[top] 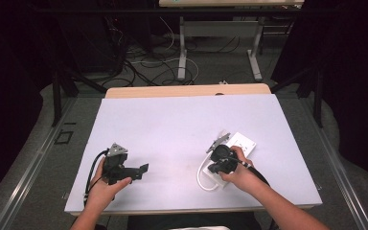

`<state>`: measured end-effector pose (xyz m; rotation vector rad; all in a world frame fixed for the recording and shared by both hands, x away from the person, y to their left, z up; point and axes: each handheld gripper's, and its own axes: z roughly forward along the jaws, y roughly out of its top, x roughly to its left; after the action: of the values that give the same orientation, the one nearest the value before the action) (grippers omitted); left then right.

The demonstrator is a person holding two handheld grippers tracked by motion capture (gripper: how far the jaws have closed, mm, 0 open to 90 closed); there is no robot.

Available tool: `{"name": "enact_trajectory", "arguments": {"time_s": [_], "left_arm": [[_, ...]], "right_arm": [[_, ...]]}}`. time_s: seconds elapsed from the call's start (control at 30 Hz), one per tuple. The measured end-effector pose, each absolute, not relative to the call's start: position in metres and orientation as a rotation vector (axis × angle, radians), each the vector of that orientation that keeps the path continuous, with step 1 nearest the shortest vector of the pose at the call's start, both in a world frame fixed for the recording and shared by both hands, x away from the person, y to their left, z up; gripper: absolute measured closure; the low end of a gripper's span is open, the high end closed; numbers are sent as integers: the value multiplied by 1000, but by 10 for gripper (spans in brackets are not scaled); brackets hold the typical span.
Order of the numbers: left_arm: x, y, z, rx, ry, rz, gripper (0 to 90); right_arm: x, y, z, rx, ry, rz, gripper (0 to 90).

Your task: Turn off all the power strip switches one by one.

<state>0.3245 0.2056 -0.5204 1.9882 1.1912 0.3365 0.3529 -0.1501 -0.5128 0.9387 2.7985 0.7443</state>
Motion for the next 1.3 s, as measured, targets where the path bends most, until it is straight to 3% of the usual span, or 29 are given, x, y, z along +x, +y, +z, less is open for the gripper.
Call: {"name": "enact_trajectory", "arguments": {"time_s": [1.3], "left_arm": [[325,206,-521,1980,1200,360,10]], "right_arm": [[392,-179,-501,1134,2650,746,876]]}}
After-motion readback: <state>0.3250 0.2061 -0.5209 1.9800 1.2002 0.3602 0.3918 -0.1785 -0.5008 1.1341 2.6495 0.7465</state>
